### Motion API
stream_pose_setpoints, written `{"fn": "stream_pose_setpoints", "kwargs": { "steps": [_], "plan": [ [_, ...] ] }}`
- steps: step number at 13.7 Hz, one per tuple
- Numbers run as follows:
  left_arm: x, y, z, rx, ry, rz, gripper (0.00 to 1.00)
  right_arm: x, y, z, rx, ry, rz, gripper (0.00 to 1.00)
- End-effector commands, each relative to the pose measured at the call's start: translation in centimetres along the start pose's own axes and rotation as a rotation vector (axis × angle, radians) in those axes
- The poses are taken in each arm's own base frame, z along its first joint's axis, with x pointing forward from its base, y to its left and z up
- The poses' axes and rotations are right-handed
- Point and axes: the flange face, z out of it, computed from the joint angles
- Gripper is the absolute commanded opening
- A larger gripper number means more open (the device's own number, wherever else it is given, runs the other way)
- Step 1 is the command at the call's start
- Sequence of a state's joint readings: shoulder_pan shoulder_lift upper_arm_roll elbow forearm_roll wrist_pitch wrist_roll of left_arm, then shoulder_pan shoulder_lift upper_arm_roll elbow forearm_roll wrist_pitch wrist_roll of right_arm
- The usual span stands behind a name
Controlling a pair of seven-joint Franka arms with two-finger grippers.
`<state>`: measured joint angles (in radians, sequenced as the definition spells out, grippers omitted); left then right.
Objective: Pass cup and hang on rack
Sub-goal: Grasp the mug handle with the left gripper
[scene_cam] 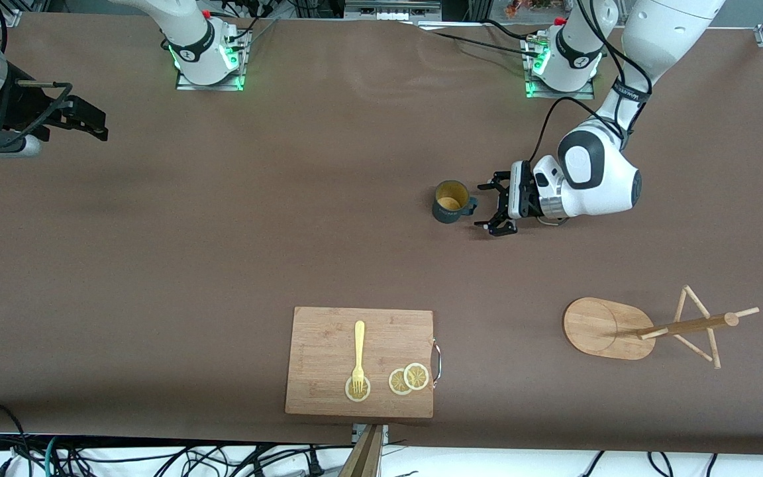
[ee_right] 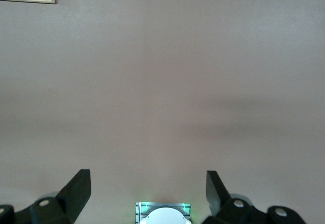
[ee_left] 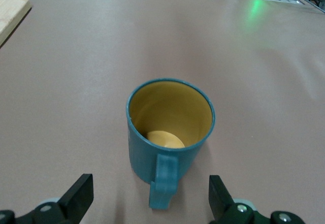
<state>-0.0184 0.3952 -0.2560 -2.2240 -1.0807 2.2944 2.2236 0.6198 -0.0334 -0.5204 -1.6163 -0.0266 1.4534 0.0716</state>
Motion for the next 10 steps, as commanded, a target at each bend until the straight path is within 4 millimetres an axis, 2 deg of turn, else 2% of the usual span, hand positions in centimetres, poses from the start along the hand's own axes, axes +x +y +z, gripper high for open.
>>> {"fn": "stream_pose_setpoints", "kwargs": {
  "steps": [1,3,5,6,7,8,9,10],
  "plan": [
    [-0.6,0.9,0.2,0.026,0.014,0.023,1.00,-0.7,-0.3,0.0,0.016,-0.012,-0.022,1.00],
    [-1.1,1.5,0.9,0.057,0.035,-0.011,0.99,-0.7,-0.7,0.1,0.013,-0.013,-0.028,1.00],
    [-1.3,1.7,2.1,0.079,0.050,0.019,0.89,-0.8,-1.6,0.0,0.004,-0.011,-0.041,1.00],
    [-1.3,1.7,2.1,0.086,0.055,0.040,0.73,-0.7,-0.9,0.0,0.003,-0.013,-0.027,1.00],
    [-1.5,1.7,1.8,0.088,0.061,0.046,0.46,-0.7,-0.8,0.0,0.001,-0.011,-0.023,1.00],
    [-1.6,1.7,1.9,0.089,0.063,0.043,0.30,-0.7,-0.9,0.1,-0.003,-0.010,-0.022,1.00],
    [-1.4,1.8,2.2,0.089,0.070,0.035,0.24,-0.7,-1.1,0.0,-0.007,-0.008,-0.023,1.00],
    [-1.5,1.9,2.5,0.089,0.077,0.025,0.23,-0.7,-1.1,0.0,-0.009,-0.008,-0.021,1.00]
  ]
}}
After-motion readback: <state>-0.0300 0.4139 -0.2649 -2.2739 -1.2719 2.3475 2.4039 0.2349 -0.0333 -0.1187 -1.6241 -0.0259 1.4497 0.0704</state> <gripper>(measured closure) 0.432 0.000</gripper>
